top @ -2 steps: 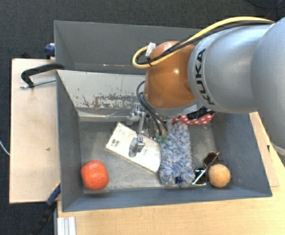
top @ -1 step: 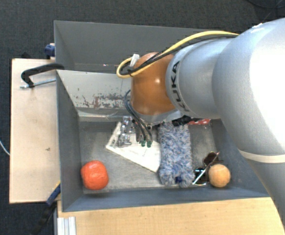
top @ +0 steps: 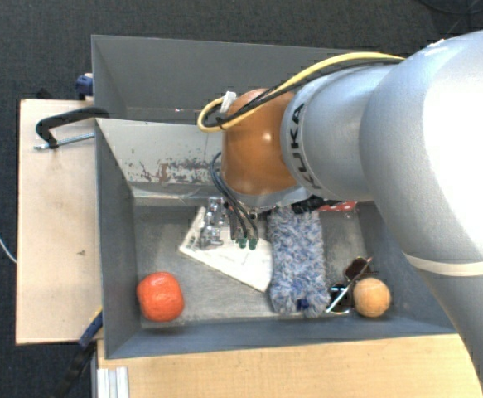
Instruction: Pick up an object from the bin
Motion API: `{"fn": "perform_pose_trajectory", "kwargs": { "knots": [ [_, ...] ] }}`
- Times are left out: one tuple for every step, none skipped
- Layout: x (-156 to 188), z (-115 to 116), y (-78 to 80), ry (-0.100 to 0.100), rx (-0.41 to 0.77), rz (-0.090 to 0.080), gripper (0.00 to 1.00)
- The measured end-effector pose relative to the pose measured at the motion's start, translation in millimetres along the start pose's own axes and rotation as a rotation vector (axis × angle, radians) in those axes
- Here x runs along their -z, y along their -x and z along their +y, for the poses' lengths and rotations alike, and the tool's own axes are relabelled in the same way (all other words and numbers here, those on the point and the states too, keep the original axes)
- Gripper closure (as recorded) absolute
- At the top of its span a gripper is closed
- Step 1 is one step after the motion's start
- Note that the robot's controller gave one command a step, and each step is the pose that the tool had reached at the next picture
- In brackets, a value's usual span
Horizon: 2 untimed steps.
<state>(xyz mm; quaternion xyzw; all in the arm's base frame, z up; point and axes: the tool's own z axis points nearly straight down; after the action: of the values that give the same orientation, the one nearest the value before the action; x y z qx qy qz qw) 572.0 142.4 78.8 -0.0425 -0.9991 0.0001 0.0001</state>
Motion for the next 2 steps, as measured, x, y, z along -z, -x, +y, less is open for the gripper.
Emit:
{"fn": "perform_pose_trajectory", "kwargs": {
  "knots": [
    [29, 11, -1.0, 0.001, -0.008, -0.002, 1.0],
    [45, 40, -47.4, 0.001, 0.018, 0.0, 0.0]
  ]
}}
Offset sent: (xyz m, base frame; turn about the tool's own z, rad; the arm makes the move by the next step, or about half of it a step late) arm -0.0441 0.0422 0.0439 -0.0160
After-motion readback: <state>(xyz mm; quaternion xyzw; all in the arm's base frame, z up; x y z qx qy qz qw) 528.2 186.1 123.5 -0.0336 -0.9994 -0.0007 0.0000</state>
